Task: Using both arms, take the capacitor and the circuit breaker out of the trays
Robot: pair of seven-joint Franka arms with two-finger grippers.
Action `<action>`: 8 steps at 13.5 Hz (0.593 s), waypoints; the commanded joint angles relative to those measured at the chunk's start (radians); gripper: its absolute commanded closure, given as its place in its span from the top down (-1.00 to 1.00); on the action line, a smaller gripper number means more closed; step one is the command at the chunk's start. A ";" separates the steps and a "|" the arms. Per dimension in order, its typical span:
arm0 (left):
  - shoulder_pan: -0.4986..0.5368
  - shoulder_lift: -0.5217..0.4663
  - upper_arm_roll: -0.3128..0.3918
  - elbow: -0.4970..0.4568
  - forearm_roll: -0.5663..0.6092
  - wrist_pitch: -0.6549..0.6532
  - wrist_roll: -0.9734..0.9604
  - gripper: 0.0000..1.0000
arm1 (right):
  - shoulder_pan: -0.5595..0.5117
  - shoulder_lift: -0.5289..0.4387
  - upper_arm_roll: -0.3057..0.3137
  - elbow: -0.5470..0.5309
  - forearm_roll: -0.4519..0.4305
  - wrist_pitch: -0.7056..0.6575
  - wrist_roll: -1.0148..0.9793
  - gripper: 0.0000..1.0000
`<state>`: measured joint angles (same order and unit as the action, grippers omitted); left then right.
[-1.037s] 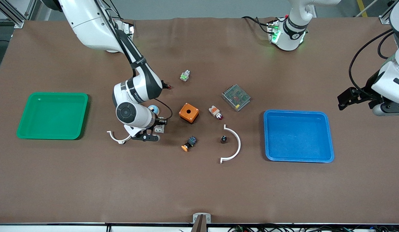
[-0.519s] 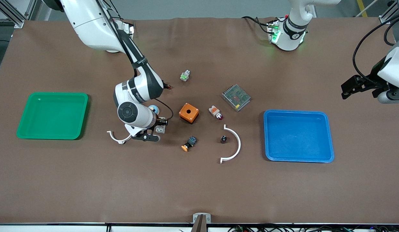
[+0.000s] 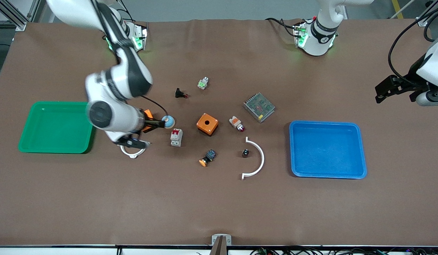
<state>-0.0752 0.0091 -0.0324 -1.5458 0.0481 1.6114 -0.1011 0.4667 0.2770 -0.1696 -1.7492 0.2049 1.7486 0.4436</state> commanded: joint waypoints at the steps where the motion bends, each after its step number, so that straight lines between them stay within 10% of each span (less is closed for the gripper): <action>1: 0.094 -0.023 -0.106 -0.017 -0.013 -0.016 0.015 1.00 | -0.069 -0.217 -0.008 -0.114 -0.083 -0.087 -0.006 1.00; 8: 0.158 -0.041 -0.181 -0.016 -0.020 -0.047 0.015 1.00 | -0.361 -0.315 -0.010 -0.081 -0.151 -0.149 -0.364 1.00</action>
<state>0.0580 -0.0011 -0.1979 -1.5490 0.0451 1.5853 -0.1011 0.1461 -0.0257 -0.1962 -1.8418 0.0790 1.5950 0.1309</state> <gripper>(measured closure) 0.000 0.000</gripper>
